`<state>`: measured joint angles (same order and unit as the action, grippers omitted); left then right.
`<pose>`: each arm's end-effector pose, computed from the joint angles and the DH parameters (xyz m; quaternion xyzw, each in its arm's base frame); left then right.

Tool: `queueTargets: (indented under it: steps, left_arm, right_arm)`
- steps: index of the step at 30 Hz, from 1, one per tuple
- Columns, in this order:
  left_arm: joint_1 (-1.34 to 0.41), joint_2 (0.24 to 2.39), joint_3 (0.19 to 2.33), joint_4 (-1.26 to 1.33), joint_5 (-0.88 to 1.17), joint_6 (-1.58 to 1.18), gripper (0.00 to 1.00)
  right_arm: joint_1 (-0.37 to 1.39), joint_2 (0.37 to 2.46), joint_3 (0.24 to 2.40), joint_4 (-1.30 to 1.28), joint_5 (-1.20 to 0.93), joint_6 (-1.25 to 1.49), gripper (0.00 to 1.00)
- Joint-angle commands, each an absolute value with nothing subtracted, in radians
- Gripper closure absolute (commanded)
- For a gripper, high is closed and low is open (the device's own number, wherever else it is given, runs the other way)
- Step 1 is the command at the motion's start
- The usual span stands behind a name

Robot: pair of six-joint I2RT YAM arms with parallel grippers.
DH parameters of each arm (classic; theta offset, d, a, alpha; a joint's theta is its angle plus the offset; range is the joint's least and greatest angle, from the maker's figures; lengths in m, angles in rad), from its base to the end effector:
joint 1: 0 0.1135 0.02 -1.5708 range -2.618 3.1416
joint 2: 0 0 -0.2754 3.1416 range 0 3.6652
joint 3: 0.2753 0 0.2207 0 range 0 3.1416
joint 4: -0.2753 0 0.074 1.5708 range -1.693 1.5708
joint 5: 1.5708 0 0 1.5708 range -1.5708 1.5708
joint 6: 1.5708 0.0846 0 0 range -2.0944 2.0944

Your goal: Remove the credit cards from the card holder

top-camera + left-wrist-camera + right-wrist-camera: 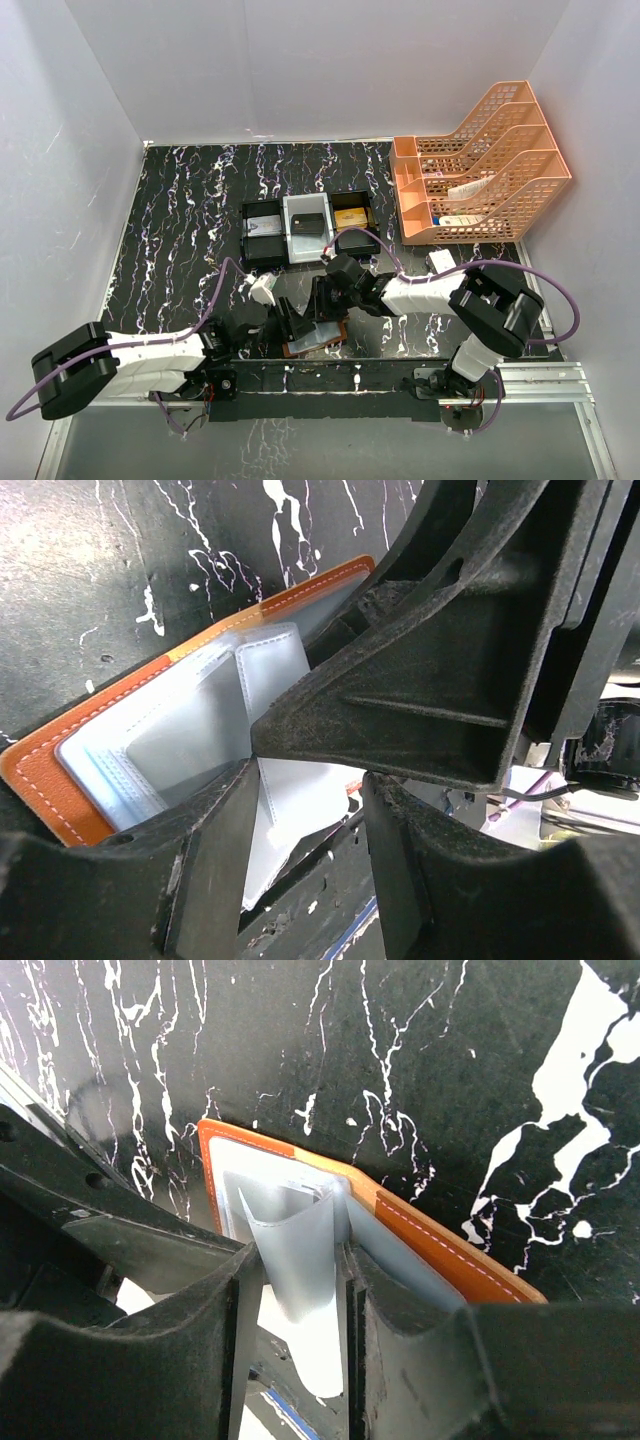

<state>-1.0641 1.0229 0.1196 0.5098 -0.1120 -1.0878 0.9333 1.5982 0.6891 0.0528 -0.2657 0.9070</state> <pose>0.1059 -0.1713 0.1583 -0.0409 0.8300 -0.4658 0.3042 0.1651 0.2602 0.1405 -0.0585 0.9279 0.3510 0.1112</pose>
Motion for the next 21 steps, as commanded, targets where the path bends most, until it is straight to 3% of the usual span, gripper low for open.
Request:
queueTargets:
  steps: [1,5,15,21]
  left_arm:
    - [-1.069,1.021,0.105,0.541,-0.138,-1.09,0.55]
    - [-1.071,0.963,0.065,0.568,-0.179,-1.096,0.54]
    - [-1.071,0.975,0.045,0.669,-0.153,-1.083,0.52]
    - [-1.072,1.067,0.123,0.756,-0.052,-1.015,0.52]
  right_arm:
    - [0.921,1.559,0.669,0.105,-0.274,0.915,0.64]
    - [0.915,1.535,0.676,0.104,-0.28,0.912,0.6]
    - [0.907,1.483,0.723,0.001,-0.219,0.874,0.62]
    - [0.907,1.403,0.741,-0.065,-0.137,0.869,0.53]
